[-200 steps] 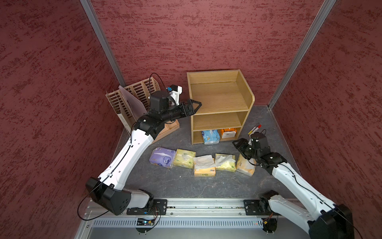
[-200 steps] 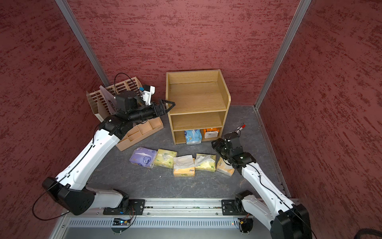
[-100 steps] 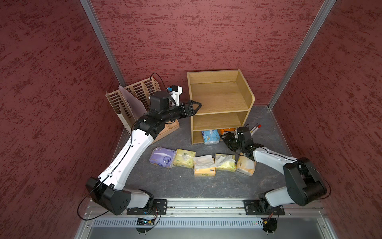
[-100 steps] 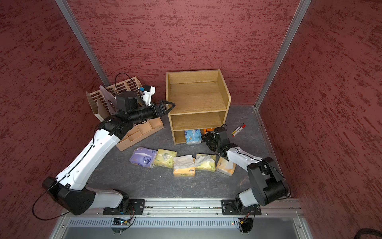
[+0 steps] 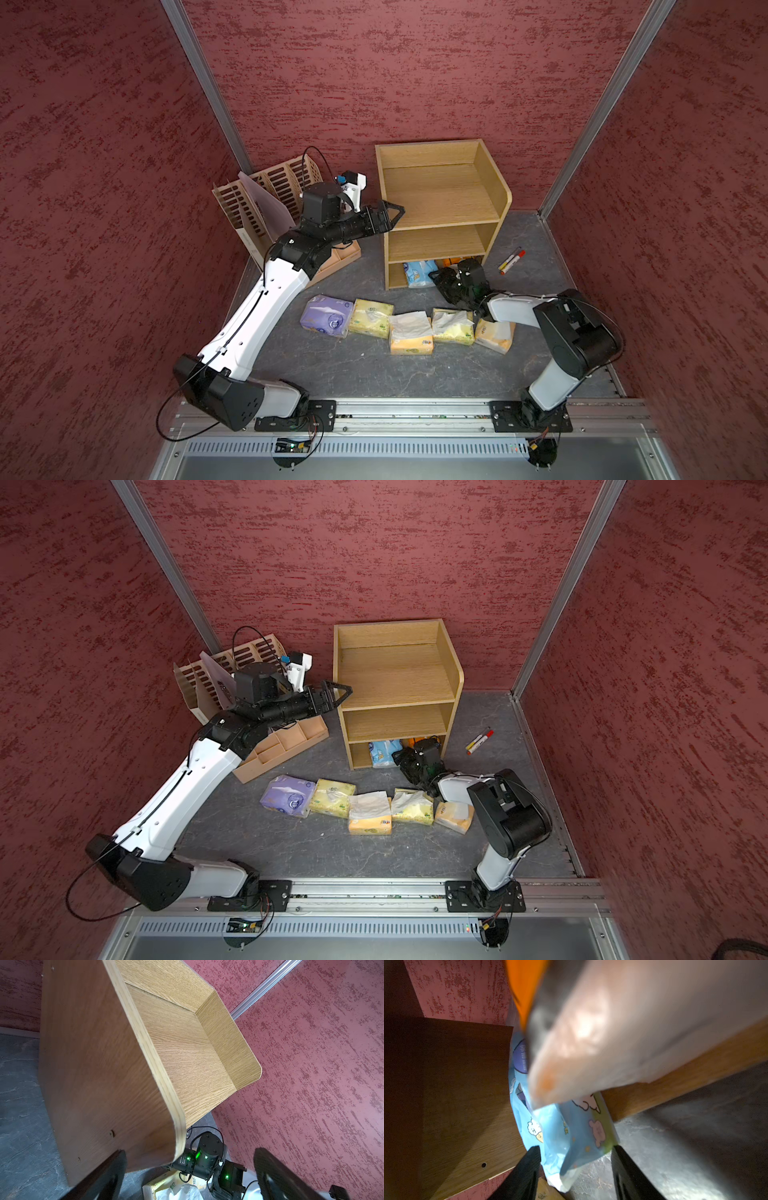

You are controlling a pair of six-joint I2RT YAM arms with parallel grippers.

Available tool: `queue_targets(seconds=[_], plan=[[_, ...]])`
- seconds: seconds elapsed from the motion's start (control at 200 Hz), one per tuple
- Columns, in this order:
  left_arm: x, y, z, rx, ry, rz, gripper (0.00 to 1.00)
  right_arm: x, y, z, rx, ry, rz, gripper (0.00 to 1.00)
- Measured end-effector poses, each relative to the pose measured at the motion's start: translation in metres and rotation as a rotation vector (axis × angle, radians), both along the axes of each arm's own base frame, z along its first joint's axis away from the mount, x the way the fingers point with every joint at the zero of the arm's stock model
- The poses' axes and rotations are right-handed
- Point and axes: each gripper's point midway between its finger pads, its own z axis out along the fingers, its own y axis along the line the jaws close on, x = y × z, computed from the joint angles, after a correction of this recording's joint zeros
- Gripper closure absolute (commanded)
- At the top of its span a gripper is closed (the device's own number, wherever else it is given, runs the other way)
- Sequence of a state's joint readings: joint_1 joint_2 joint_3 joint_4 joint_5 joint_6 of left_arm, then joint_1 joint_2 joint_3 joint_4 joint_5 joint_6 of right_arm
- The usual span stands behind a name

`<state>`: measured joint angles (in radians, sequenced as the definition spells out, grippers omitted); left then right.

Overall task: Remove the tissue boxes from the shelf
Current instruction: Pick up a box of tissues from the shelf, then place the box of tissues at the center of the board.

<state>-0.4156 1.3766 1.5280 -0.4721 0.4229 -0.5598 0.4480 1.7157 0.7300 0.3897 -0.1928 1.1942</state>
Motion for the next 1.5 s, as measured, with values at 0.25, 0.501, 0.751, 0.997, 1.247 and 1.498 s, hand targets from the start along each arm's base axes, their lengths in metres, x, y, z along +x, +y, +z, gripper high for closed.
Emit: queue_targets(seconds=[0.25, 0.501, 0.751, 0.997, 1.247, 1.498], plan=[[0.0, 0.0, 0.0, 0.003, 0.002, 0.003, 0.0, 0.003, 0.004, -0.014, -0.004, 0.029, -0.021, 0.83], [-0.001, 0.001, -0.003, 0.01, 0.014, 0.006, 0.0, -0.005, 0.0, -0.006, -0.039, 0.041, -0.017, 1.0], [-0.002, 0.0, -0.003, 0.012, 0.015, 0.006, 0.0, -0.029, -0.013, 0.022, -0.18, 0.107, 0.053, 1.0], [-0.007, 0.002, 0.004, 0.004, -0.002, 0.006, 0.0, -0.06, -0.033, 0.011, -0.417, 0.204, 0.222, 1.0], [-0.014, 0.004, 0.014, -0.004, -0.025, 0.007, 0.0, -0.093, -0.05, -0.007, -0.544, 0.288, 0.349, 1.0], [-0.019, 0.008, 0.017, -0.007, -0.036, 0.014, 0.0, -0.114, -0.071, 0.009, -0.652, 0.268, 0.414, 1.0]])
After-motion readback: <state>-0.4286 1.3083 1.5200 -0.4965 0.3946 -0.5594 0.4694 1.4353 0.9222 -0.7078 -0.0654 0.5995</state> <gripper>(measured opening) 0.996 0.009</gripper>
